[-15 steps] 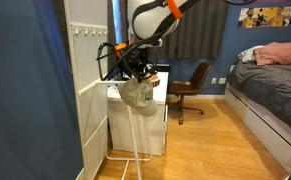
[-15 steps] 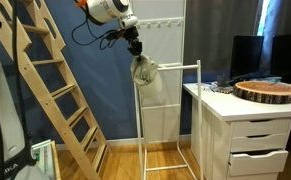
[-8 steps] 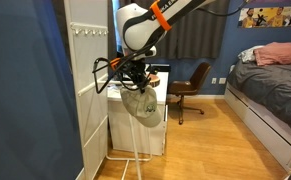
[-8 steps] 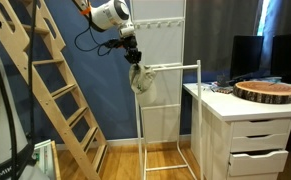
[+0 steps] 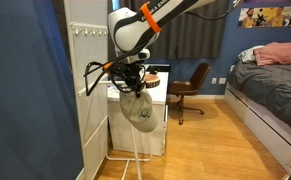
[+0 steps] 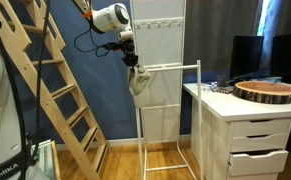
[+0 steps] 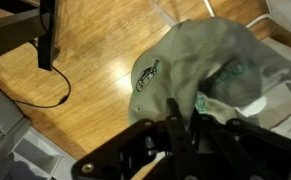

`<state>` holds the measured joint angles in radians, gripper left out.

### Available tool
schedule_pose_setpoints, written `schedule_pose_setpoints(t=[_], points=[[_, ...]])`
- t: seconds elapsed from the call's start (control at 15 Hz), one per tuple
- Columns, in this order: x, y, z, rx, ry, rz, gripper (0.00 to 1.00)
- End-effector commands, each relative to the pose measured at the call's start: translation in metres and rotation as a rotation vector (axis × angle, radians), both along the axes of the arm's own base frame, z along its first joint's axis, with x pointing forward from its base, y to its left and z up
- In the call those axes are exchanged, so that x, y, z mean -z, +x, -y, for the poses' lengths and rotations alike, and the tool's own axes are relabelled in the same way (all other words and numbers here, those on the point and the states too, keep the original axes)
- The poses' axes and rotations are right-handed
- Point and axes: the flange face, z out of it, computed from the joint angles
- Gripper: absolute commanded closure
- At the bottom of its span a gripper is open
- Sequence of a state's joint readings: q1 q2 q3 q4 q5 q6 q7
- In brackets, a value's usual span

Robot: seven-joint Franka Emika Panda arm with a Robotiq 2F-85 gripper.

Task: Hang the cap onto the rack

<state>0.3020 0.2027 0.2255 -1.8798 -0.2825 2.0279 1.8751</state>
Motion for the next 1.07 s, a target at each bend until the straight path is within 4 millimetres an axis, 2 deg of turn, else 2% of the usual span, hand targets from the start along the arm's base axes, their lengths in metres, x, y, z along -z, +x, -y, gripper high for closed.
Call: schedule_pose_setpoints(t=[0.0, 0.27, 0.6, 0.67, 0.73, 0.87, 1.0], points=[[-0.015, -0.004, -0.020, -0.077, 0.082, -0.054, 0.97], [-0.019, -0.002, -0.020, -0.040, 0.096, -0.080, 0.97], [-0.009, -0.003, -0.009, -0.015, 0.050, -0.166, 0.97], [-0.006, -0.004, -0.008, -0.019, 0.045, -0.183, 0.88], [-0.004, -0.004, -0.007, -0.016, 0.038, -0.194, 0.64], [0.000, -0.005, -0.005, -0.014, 0.031, -0.216, 0.60], [-0.002, -0.006, -0.002, -0.032, 0.035, -0.215, 0.46]])
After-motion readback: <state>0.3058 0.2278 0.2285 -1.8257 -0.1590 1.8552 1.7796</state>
